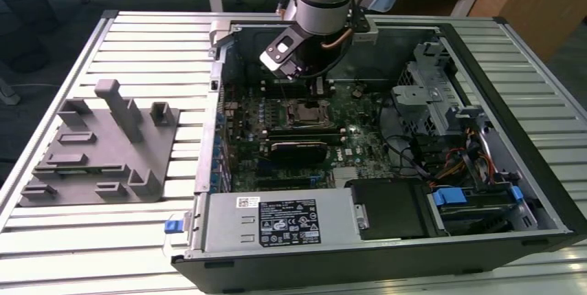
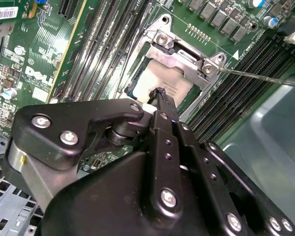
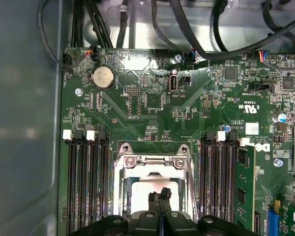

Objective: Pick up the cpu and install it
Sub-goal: 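Close the cpu cover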

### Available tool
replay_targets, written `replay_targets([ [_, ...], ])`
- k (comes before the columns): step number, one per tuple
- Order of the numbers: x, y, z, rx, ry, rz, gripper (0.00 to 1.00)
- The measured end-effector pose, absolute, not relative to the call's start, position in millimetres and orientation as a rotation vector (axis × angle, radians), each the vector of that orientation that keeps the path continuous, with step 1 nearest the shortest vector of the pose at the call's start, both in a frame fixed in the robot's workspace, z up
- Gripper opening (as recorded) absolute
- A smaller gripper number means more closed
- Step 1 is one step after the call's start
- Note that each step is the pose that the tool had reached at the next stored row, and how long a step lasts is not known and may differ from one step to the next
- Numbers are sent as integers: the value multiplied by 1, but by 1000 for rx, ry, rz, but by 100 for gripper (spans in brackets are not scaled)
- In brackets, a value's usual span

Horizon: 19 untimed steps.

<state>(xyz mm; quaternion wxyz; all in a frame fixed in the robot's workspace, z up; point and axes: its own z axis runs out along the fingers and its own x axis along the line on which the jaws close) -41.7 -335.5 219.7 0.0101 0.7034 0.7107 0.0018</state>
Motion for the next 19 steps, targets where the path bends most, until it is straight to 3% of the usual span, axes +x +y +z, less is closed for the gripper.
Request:
replay_targets([
  [19, -42, -336, 217, 1810, 2537, 2, 11],
])
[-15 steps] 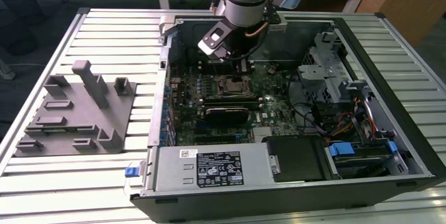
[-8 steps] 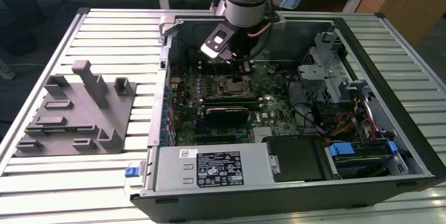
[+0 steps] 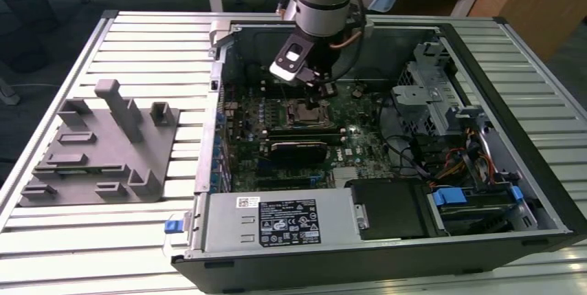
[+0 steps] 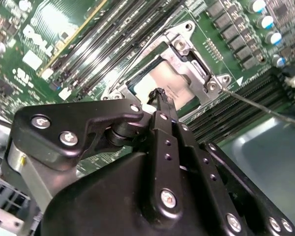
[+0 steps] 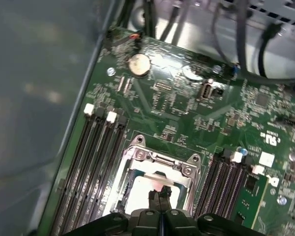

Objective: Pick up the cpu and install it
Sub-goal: 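Close the cpu cover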

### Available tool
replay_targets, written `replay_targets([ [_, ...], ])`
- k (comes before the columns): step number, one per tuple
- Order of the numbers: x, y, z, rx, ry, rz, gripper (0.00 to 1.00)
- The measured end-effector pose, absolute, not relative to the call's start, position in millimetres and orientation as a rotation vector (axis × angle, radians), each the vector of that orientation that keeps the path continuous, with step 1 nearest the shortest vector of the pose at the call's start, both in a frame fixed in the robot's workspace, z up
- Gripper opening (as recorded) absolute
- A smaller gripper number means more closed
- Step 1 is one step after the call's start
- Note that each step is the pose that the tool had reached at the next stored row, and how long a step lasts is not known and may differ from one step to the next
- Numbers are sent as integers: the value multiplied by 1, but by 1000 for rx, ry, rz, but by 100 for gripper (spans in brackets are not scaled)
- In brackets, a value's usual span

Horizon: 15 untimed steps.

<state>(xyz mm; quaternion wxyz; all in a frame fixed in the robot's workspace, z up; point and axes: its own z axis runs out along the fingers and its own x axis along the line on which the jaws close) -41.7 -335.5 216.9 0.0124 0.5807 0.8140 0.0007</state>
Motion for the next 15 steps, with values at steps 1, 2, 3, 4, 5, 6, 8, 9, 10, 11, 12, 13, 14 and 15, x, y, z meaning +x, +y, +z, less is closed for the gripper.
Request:
replay_targets([
  [1, -42, -336, 217, 1787, 2553, 2, 11],
  [2, -42, -336, 217, 1763, 2570, 2, 11],
  [3, -42, -336, 216, 1738, 2587, 1, 11],
  [4, -42, -336, 216, 1714, 2602, 1, 11],
  [5, -42, -336, 216, 1691, 2617, 1, 11],
  [6, -42, -336, 216, 1667, 2632, 1, 11],
  [8, -42, -336, 216, 1619, 2661, 1, 11],
  [9, -42, -336, 216, 1595, 2675, 0, 11],
  [10, -42, -336, 215, 1569, 2690, 0, 11],
  [11, -42, -336, 215, 1545, 2704, 0, 11],
  [12, -42, -336, 215, 1521, 2718, 0, 11],
  [13, -42, -336, 215, 1496, 2731, 0, 11],
  [14, -42, -336, 215, 1471, 2744, 0, 11],
  [15, -42, -336, 215, 1446, 2758, 0, 11],
])
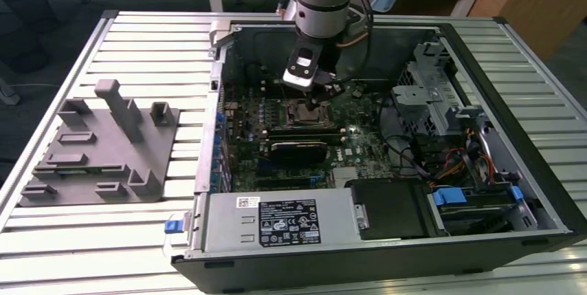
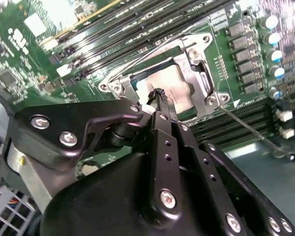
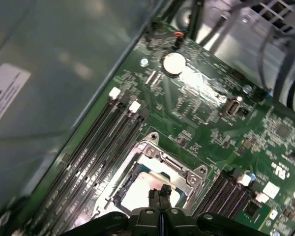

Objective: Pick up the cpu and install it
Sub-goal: 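Close the cpu cover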

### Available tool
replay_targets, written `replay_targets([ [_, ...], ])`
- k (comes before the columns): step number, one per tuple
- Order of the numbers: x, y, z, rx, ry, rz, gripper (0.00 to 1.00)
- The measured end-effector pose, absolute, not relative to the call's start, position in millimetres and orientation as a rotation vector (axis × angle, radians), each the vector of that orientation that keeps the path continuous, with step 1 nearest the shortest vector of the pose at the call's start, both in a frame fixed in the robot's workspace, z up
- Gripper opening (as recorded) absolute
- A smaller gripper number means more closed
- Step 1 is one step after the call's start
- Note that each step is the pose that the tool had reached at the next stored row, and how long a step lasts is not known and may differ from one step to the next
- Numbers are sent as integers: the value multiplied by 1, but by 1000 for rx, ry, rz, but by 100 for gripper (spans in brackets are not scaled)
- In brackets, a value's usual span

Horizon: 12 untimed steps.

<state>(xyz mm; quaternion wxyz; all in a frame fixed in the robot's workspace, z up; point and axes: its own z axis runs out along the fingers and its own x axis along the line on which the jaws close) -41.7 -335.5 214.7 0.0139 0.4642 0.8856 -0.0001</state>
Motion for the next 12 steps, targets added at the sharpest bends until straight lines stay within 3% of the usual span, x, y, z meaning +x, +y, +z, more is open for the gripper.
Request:
replay_targets([
  [12, -42, -336, 214, 1135, 2896, -7, 11],
])
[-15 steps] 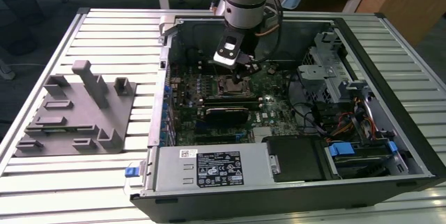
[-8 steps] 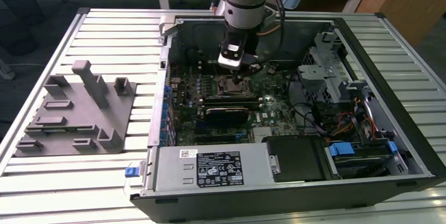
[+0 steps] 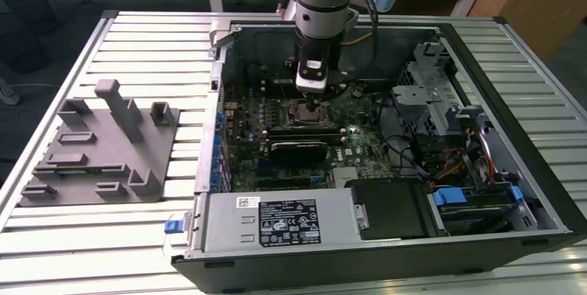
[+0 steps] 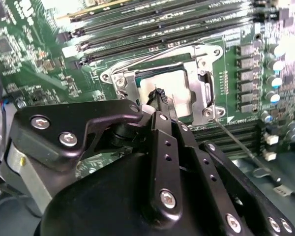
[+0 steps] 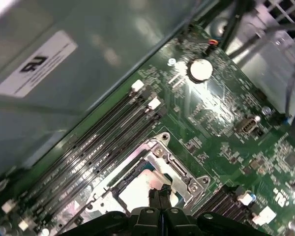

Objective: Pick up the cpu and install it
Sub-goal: 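Close the cpu cover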

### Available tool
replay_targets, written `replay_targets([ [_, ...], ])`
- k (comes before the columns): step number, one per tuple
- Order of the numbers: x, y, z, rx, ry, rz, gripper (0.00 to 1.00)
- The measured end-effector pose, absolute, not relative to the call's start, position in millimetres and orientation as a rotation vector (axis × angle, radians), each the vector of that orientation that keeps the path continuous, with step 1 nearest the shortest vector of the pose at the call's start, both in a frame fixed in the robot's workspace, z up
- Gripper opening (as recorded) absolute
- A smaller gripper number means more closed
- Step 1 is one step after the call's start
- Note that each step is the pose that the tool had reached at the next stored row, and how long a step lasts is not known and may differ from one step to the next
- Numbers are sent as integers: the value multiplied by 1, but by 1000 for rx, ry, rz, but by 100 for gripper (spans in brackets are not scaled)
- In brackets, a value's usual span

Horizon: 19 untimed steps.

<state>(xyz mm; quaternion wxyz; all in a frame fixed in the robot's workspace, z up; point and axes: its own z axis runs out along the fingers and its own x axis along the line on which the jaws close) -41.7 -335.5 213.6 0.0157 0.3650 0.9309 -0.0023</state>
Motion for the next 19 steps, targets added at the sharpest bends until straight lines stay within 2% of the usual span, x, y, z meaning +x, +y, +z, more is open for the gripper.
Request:
replay_targets([
  [19, -42, -335, 212, 624, 3042, -14, 11],
])
